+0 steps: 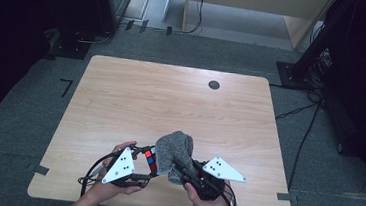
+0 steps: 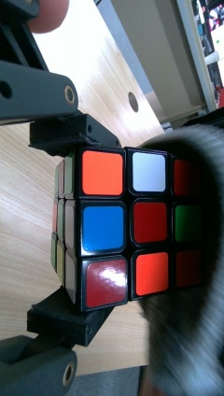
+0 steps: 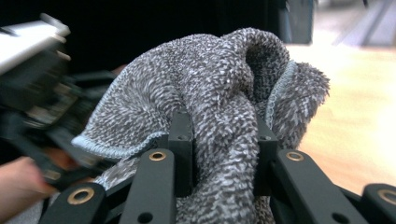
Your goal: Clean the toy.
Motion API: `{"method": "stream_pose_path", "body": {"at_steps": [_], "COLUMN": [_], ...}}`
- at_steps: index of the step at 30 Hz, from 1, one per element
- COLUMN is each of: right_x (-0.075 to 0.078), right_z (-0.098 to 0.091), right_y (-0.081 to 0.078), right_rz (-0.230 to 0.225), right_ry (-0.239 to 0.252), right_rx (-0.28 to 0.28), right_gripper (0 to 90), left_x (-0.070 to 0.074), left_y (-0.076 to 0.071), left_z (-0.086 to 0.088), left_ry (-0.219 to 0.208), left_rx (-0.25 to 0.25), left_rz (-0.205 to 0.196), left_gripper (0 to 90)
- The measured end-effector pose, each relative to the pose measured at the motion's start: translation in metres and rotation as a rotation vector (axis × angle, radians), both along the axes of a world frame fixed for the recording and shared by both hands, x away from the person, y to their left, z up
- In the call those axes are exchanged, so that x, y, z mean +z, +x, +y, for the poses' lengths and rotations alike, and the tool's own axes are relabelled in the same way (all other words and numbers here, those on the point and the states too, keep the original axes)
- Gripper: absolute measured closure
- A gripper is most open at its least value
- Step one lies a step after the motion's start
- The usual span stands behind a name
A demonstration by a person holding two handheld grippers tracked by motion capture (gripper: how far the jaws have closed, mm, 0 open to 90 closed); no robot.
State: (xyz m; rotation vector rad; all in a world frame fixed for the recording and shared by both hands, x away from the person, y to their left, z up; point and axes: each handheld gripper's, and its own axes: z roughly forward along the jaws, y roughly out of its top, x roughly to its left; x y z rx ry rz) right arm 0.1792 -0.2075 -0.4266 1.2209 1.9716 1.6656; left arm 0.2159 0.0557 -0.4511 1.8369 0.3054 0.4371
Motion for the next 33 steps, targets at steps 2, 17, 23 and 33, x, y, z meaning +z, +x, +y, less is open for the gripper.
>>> {"method": "stream_pose_path", "body": {"at_steps": [2,17,23,33], "right_x": [-0.005,-0.002,0.006,0.008], "right_z": [-0.003,-0.008,0.004,0.001], "right_y": [0.003,0.003,-0.005,-0.006], "right_rz": [0.032,0.020,-0.053,-0.061], "right_ry": [-0.005,0.038,-0.008,0.016], "right_rx": [-0.008,-0.031,-0.010,-0.002], "right_gripper": [70.0,68.9,69.6,69.4], "left_x": [0.000,0.000,0.001,0.000], "left_y": [0.000,0.007,0.000,0.001], "left_z": [-0.001,0.003,-0.002,-0.003], "left_ry": [0.004,-0.026,-0.005,0.017], "left_rx": [0.001,0.014,-0.002,0.009], "left_rz": [0.001,0.048,0.014,0.011], "left_gripper": [33.9,34.0,33.9,34.0]}}
